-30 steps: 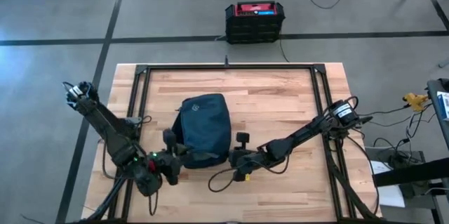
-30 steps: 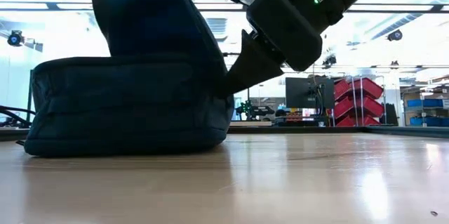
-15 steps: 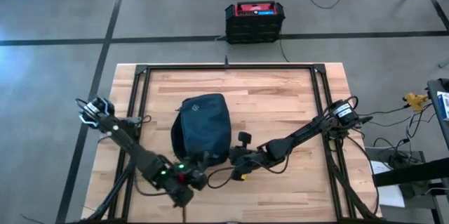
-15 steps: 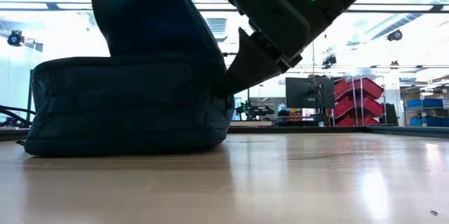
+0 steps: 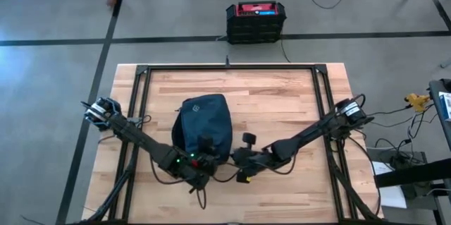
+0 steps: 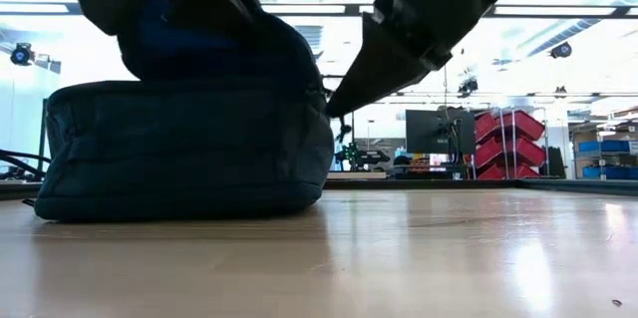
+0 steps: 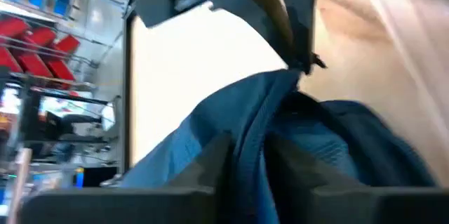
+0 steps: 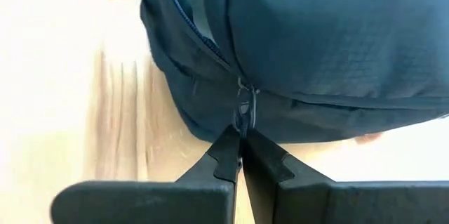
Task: Unpack backpack
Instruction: Open the dark blue backpack
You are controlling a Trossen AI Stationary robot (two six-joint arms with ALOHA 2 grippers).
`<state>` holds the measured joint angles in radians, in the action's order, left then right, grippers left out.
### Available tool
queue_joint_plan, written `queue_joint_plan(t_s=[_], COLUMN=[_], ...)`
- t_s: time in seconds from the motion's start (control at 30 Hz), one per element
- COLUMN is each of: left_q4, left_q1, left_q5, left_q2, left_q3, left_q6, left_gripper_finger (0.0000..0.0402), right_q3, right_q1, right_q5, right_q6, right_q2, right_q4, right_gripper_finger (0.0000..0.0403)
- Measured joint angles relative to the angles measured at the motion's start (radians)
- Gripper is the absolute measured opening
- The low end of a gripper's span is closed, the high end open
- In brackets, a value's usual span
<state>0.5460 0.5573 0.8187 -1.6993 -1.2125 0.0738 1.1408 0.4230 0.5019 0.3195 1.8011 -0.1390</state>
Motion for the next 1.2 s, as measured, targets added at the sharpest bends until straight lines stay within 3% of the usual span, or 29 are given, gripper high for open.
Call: queue_joint_plan(t_s=[0.07, 0.37, 0.73, 1.0, 1.2], left_q4=[-0.005, -0.026, 0.024, 0.208, 0.213], left_q1=[0.011, 0.135, 0.243, 0.24, 0.164], left_q5=[-0.021, -0.011, 0.139, 0.182, 0.213], left_q2=[0.0, 0.007, 0.091, 0.202, 0.257], left_q3=[0.0, 0.002, 0.002, 0.005, 0.005], left_q6=[-0.035, -0.14, -0.226, -0.419, -0.415], left_gripper_finger=[0.001, 0.0, 0.0, 0.0, 0.0], right_q3=[0.0, -0.004, -0.059, -0.102, -0.109], right_q1=[0.001, -0.07, -0.265, -0.432, -0.426], right_q5=[0.021, 0.093, 0.163, 0.143, 0.155], right_q6=[-0.015, -0.157, -0.405, -0.552, -0.562], right_q2=[-0.012, -0.017, -0.017, -0.031, -0.079], right_q4=[-0.014, -0.06, -0.072, -0.059, -0.082], right_gripper_finger=[0.0, 0.0, 0.0, 0.0, 0.0017])
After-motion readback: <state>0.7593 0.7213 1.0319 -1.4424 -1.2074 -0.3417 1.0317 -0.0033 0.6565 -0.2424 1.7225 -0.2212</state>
